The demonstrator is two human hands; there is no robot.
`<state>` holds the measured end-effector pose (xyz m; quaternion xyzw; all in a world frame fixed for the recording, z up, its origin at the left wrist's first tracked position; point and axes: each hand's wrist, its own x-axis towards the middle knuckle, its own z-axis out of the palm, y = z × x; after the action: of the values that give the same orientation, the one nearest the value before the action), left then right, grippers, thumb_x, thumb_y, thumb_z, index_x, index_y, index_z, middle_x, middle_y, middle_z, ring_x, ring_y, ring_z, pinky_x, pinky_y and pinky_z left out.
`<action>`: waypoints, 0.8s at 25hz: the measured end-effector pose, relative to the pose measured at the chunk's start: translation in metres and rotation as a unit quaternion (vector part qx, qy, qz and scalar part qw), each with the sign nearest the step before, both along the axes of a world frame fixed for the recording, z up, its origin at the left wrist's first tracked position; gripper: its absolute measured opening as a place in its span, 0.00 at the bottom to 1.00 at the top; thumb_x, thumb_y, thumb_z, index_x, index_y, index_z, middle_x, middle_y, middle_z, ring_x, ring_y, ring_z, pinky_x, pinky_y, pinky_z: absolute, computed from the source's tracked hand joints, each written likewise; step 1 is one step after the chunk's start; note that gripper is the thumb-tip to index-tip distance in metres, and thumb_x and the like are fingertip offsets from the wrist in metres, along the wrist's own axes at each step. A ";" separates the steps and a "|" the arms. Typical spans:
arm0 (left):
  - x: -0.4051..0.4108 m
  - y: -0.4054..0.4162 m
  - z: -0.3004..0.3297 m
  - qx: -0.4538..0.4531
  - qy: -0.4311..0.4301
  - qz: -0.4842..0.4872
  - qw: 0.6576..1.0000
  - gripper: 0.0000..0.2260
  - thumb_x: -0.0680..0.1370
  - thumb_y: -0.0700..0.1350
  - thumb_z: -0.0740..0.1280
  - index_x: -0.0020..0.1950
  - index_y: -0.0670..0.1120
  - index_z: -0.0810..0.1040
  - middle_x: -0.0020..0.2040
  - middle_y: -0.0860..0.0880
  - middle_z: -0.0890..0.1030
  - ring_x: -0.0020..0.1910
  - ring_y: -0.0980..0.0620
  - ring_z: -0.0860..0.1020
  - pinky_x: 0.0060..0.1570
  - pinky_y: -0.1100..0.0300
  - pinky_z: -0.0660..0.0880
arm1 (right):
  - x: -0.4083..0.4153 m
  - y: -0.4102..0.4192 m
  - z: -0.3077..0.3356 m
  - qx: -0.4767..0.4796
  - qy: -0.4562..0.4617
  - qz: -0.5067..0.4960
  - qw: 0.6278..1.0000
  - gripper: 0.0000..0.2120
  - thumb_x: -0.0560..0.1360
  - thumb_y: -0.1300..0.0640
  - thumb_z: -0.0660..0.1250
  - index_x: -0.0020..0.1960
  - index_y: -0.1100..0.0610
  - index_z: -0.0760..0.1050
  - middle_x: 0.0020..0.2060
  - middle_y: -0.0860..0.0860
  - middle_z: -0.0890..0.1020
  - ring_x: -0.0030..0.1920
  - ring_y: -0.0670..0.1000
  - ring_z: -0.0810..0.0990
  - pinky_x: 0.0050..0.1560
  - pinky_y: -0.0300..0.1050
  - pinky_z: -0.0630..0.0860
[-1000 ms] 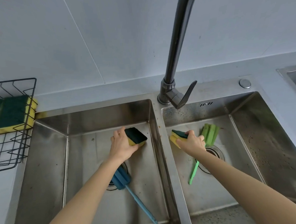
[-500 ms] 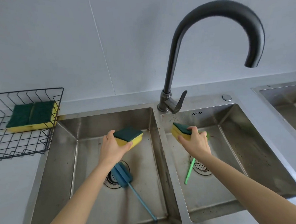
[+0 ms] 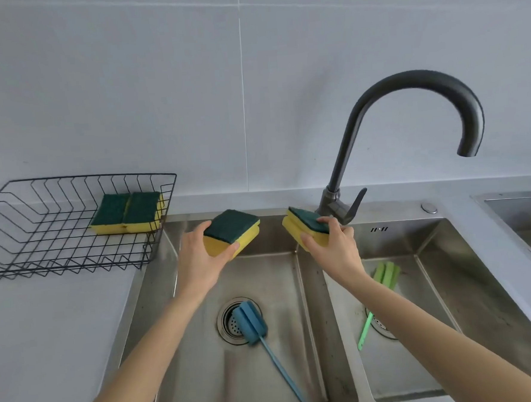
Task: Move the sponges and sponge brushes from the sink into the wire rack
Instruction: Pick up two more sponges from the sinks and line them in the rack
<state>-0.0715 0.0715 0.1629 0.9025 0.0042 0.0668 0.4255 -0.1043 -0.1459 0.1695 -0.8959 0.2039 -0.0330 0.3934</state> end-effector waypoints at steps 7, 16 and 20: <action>0.003 0.069 0.022 -0.023 -0.050 0.044 0.998 0.26 0.68 0.51 0.72 0.64 0.48 0.70 0.59 0.42 0.73 0.57 0.47 0.71 0.52 0.55 0.71 | 0.022 0.070 0.023 0.014 -0.023 0.053 0.998 0.26 0.70 0.40 0.61 0.66 0.48 0.62 0.53 0.52 0.65 0.51 0.55 0.72 0.49 0.48 0.73; 0.014 0.145 0.024 -0.042 -0.076 0.078 0.993 0.21 0.67 0.47 0.73 0.58 0.47 0.74 0.55 0.43 0.74 0.50 0.53 0.68 0.45 0.59 0.68 | 0.040 0.150 0.030 0.016 -0.032 0.100 0.994 0.24 0.73 0.43 0.61 0.66 0.48 0.63 0.58 0.54 0.67 0.55 0.56 0.73 0.51 0.50 0.76; 0.020 0.177 0.019 -0.046 -0.074 0.097 0.992 0.20 0.68 0.48 0.72 0.58 0.48 0.74 0.54 0.43 0.74 0.51 0.51 0.68 0.44 0.61 0.66 | 0.047 0.182 0.025 0.033 -0.046 0.118 0.991 0.23 0.73 0.44 0.62 0.66 0.48 0.64 0.59 0.54 0.68 0.57 0.55 0.72 0.50 0.46 0.74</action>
<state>-0.0519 0.2488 0.1817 0.8700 0.0633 0.1737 0.4571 -0.0569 0.0365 0.1948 -0.8977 0.0794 -0.0208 0.4330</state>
